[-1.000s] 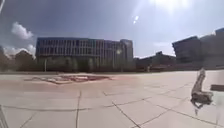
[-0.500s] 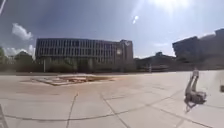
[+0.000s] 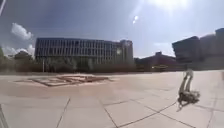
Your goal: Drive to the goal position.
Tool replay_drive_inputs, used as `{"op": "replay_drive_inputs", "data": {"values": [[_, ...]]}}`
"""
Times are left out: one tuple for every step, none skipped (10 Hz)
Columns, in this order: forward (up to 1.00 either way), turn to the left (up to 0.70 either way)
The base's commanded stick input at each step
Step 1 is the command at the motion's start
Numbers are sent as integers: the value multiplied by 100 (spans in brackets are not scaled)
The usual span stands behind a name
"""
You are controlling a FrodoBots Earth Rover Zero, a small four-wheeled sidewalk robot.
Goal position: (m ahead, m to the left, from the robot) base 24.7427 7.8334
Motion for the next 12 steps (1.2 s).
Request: {"op": "replay_drive_inputs", "data": {"values": [[70, -6], [70, -6], [70, -8], [70, 5], [70, 5], [70, 5], [70, 5], [70, 5], [70, 5], [70, 5], [70, 5], [70, 5]]}}
